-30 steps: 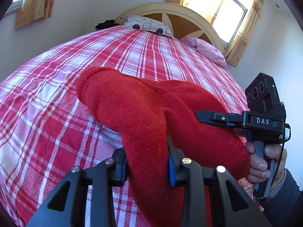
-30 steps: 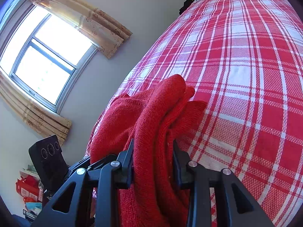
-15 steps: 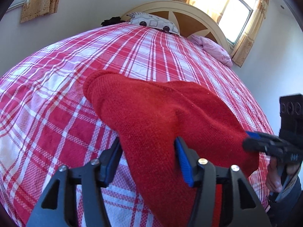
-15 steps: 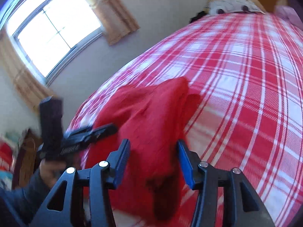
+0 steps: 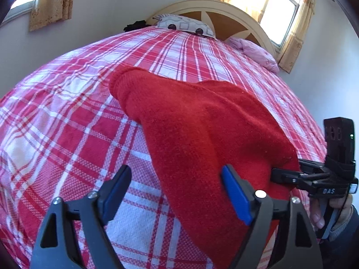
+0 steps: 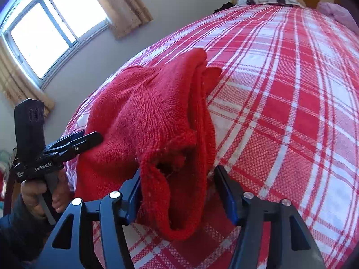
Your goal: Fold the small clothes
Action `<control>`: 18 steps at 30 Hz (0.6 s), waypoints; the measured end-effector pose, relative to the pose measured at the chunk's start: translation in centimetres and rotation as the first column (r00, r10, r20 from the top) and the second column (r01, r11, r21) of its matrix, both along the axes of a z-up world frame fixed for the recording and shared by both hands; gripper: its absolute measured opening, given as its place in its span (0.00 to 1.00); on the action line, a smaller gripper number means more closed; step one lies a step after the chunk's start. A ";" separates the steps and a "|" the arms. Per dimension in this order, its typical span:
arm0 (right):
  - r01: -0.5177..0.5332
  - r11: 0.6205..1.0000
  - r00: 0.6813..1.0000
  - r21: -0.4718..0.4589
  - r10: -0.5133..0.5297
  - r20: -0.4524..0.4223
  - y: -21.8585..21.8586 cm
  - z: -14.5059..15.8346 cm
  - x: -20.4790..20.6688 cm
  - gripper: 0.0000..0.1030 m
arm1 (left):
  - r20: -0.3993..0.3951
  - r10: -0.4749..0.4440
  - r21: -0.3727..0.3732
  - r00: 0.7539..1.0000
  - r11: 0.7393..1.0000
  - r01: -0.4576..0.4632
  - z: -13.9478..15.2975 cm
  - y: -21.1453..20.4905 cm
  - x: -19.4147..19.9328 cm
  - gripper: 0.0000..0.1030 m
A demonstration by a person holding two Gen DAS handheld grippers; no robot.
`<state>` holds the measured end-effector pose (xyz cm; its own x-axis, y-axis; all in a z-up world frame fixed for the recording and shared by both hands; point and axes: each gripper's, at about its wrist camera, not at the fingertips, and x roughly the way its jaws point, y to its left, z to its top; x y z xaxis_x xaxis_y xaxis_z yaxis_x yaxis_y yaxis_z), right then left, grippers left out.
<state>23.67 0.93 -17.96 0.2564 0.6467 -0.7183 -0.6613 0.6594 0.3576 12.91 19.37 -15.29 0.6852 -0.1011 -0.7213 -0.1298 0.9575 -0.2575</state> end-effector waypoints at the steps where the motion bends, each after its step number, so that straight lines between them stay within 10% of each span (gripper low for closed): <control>1: 0.010 1.000 1.000 -0.003 -0.010 0.011 -0.1 0.2 -0.2 0.60 | 0.000 0.015 0.018 1.000 1.000 -0.015 0.2 0.0 -0.1 0.94; 8: 0.105 0.993 0.983 -0.054 -0.095 0.154 -1.4 3.4 -3.8 0.61 | 0.006 0.045 0.053 0.999 0.998 -0.046 1.9 -0.4 -2.0 0.96; 18: 0.182 0.983 0.867 -0.036 -0.143 0.477 -1.2 10.0 -12.2 0.71 | 0.154 0.001 0.171 0.988 0.985 -0.028 6.7 -2.6 -7.3 1.00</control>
<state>11.43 -0.24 -7.98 0.6729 0.5143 -0.5317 -0.6194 0.7847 -0.0250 5.60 16.74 -8.57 0.7893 0.0259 -0.6134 -0.1155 0.9875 -0.1069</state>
